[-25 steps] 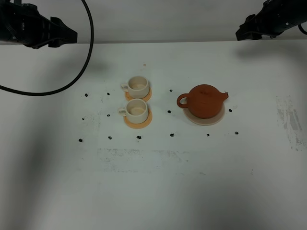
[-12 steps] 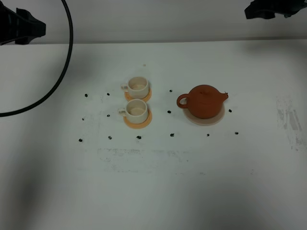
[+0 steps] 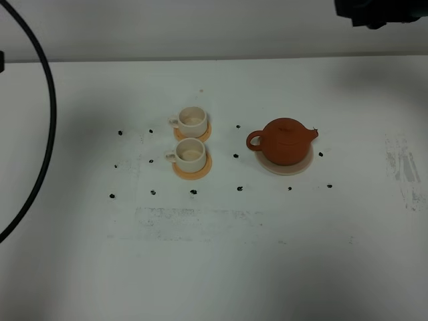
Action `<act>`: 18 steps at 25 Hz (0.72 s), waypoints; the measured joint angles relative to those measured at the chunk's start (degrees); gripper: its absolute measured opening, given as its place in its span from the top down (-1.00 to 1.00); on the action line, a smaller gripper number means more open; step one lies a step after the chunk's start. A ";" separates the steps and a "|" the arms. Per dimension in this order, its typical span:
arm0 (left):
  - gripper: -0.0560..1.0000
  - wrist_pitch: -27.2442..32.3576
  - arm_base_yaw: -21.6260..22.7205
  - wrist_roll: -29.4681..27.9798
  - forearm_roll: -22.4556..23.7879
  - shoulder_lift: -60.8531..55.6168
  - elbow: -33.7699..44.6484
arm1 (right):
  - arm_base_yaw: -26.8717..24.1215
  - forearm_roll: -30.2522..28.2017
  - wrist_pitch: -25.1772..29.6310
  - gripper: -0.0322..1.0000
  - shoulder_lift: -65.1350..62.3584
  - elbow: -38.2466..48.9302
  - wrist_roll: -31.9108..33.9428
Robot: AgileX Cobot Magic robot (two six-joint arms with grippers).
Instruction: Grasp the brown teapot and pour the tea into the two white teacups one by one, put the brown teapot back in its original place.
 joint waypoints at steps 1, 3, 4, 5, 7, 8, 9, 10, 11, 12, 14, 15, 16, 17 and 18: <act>-0.15 0.52 0.00 -2.09 2.53 -2.15 0.93 | 1.74 -0.22 0.36 0.00 -0.12 0.24 -0.13; -0.15 1.59 0.00 -6.19 7.31 -6.40 2.79 | 4.91 -1.42 1.09 0.00 -0.04 0.43 0.51; -0.15 2.66 0.00 -8.51 9.92 -8.13 3.92 | 6.49 -2.26 1.52 0.00 0.07 0.60 1.10; -0.15 3.85 0.00 -10.43 11.97 -10.10 5.05 | 7.94 -3.61 1.65 0.00 0.19 0.78 1.78; -0.15 6.84 0.00 -14.35 15.81 -13.28 6.87 | 10.30 -6.28 1.74 0.00 0.45 0.76 3.01; -0.15 8.22 0.00 -15.82 16.98 -14.93 7.80 | 11.50 -7.35 1.86 0.00 0.56 0.76 3.71; -0.15 9.48 0.00 -16.61 17.43 -16.59 8.49 | 12.62 -8.28 2.02 0.00 0.77 0.76 4.38; -0.15 11.15 0.00 -17.17 17.50 -18.20 9.22 | 13.52 -9.01 2.28 0.00 0.92 0.76 4.96; -0.15 13.04 0.00 -17.63 17.50 -19.47 9.76 | 14.56 -9.29 2.75 0.00 1.14 0.76 5.28; -0.15 14.67 0.00 -18.04 17.50 -20.97 10.16 | 15.56 -9.51 3.22 0.00 1.38 0.76 5.52; -0.15 18.80 0.00 -18.57 17.22 -23.48 10.28 | 17.22 -9.99 4.05 0.00 2.11 0.76 5.61; -0.15 20.79 0.00 -18.70 16.90 -24.79 10.33 | 18.11 -10.25 4.56 0.00 2.54 0.76 5.65; -0.15 22.41 0.00 -18.72 16.58 -26.08 10.33 | 19.00 -10.32 4.95 0.00 3.15 0.76 5.76; -0.15 24.05 0.00 -18.77 16.16 -27.36 10.50 | 19.79 -10.52 5.04 0.00 3.70 0.76 5.82; -0.15 25.23 0.00 -18.77 15.64 -28.46 10.87 | 20.83 -10.52 4.85 0.00 4.42 1.07 5.82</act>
